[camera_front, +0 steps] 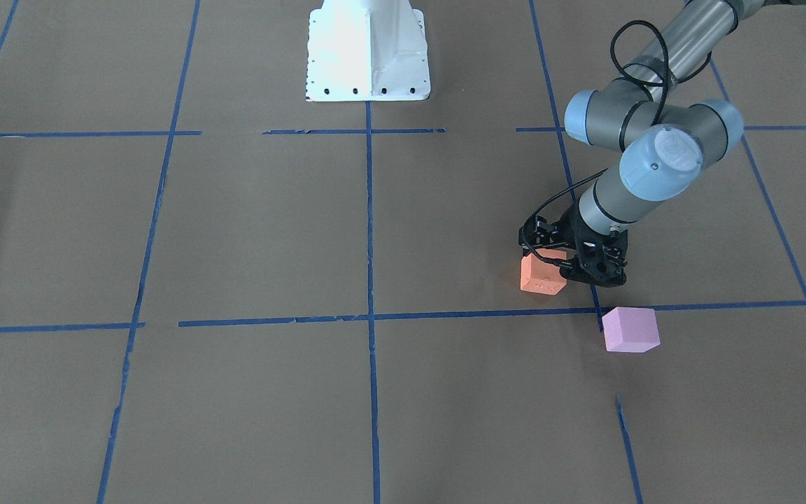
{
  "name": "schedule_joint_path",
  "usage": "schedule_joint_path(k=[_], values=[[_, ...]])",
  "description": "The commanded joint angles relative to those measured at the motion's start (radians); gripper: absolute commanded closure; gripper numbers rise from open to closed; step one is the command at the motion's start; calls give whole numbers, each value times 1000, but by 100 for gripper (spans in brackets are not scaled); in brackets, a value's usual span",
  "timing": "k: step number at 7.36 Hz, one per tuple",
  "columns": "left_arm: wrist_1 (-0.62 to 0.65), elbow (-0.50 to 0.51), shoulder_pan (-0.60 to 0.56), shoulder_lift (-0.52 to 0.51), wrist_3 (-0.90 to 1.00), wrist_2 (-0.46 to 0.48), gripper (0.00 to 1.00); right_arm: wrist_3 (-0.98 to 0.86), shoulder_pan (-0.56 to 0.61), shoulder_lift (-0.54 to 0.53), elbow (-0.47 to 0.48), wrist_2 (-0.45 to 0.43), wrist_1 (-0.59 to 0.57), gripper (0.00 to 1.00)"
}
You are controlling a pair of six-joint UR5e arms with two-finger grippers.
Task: Arrange blocks in a line
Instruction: 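Move the left gripper down toward the orange cube, then close the left gripper on the orange cube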
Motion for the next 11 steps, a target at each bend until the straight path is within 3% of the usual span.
schedule_joint_path(k=[1, 6, 9, 10, 11], values=[[-2, 42, 12, -25, -19, 0, 1, 0, 0, 0, 0, 0, 0, 0], [-7, 62, 15, -32, -36, 6, 3, 0, 0, 0, 0, 0, 0, 0], [-10, 67, 26, -35, -36, 12, 10, 0, 0, 0, 0, 0, 0, 0], [-12, 67, 26, -35, -36, 12, 14, 0, 0, 0, 0, 0, 0, 0], [-13, 65, 26, -35, -36, 11, 30, 0, 0, 0, 0, 0, 0, 0]])
